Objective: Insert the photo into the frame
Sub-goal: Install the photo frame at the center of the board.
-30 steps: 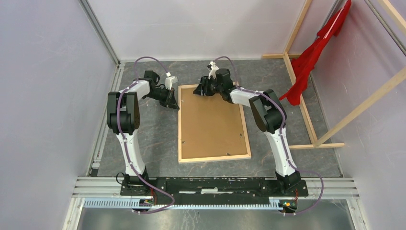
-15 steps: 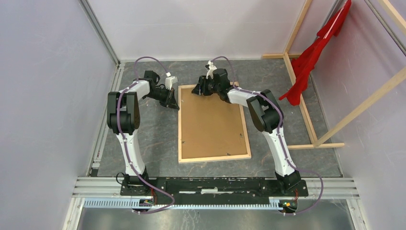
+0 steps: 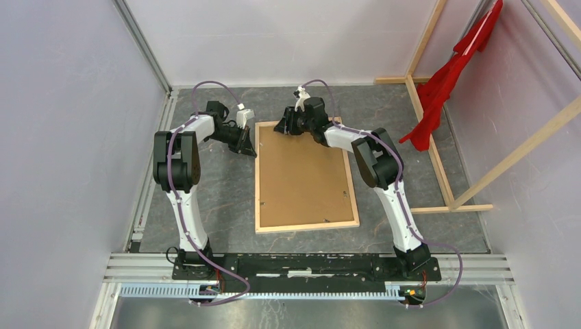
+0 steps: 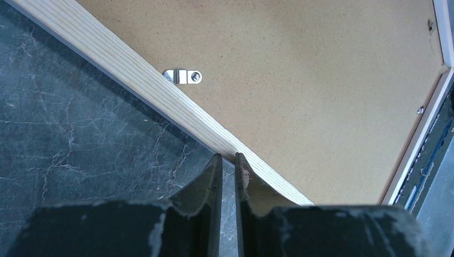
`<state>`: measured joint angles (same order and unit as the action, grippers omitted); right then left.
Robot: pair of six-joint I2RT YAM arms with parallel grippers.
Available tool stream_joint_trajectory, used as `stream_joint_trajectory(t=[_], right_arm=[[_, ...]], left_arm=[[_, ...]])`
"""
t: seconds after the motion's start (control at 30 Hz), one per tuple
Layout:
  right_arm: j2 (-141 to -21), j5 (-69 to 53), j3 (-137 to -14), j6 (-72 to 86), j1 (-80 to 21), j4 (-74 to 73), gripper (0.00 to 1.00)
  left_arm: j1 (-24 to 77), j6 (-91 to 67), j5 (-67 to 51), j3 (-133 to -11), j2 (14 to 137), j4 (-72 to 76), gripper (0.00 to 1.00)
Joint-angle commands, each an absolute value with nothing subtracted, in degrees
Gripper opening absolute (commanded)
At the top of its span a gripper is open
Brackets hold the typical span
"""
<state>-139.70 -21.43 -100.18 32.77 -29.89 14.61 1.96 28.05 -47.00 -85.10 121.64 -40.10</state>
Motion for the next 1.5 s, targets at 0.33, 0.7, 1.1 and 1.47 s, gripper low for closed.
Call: stream_joint_trajectory(t=[0.33, 0.7, 1.1, 1.47], right_arm=[[-143.0, -17.4, -103.4, 33.7, -30.0, 14.2, 0.47], [-142.9, -11.6, -102.9, 33.0, -30.1, 12.6, 0.45], [-142.3, -14.0, -105.4, 33.8, -30.3, 12.6, 0.51], [-104.7, -10.8, -65.8, 32.8, -20.1, 17.8, 0.92]], left_arm=[[2.8, 31.7, -42.6, -83.4, 121.7, -40.4, 0.19], [2.9, 32.1, -42.4, -83.1, 121.3, -40.4, 0.18], [2.9, 33.7, -41.3, -83.1, 120.4, -42.2, 0.19], [3.3, 44.7, -34.4, -74.8, 111.2, -48.0, 0.24]])
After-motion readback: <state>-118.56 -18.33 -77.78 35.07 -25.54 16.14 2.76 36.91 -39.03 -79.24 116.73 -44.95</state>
